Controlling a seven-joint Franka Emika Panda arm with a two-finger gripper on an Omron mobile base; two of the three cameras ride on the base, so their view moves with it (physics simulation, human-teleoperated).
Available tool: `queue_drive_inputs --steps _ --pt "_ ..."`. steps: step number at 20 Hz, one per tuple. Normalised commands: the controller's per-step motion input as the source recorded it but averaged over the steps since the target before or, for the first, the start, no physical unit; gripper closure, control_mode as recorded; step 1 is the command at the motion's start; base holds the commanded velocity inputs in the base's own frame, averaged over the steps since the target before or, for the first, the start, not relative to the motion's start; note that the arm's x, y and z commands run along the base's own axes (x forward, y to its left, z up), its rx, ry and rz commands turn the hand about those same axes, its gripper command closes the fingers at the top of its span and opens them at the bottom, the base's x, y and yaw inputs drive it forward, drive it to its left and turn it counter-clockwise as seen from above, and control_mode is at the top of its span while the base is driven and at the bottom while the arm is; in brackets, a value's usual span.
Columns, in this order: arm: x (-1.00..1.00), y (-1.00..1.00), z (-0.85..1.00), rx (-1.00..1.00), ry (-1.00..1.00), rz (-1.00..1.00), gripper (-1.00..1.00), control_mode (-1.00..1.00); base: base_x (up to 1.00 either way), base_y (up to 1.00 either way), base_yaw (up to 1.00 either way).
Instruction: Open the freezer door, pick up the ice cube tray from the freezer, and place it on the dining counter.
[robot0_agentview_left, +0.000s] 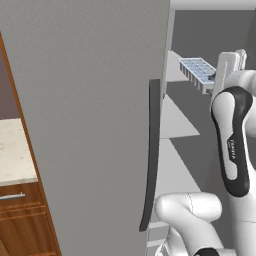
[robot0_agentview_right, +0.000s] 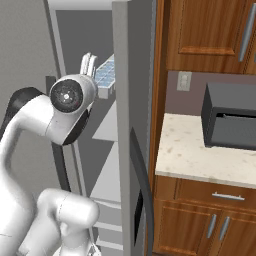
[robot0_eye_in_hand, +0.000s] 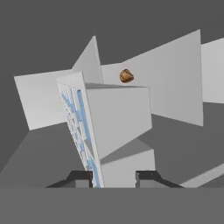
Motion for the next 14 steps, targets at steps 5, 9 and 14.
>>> queue_drive_inputs --steps 5,9,14 --pt "-1.0 0.08 0.0 0.0 0.0 0.0 1.0 -1.0 0.0 0.0 0.0" --pt "-0.8 0.05 0.0 0.0 0.01 0.0 1.0 -1.0 0.0 0.0 0.0" --pt "-0.83 0.0 0.0 0.0 0.0 0.02 1.0 -1.0 0.0 0.0 0.0"
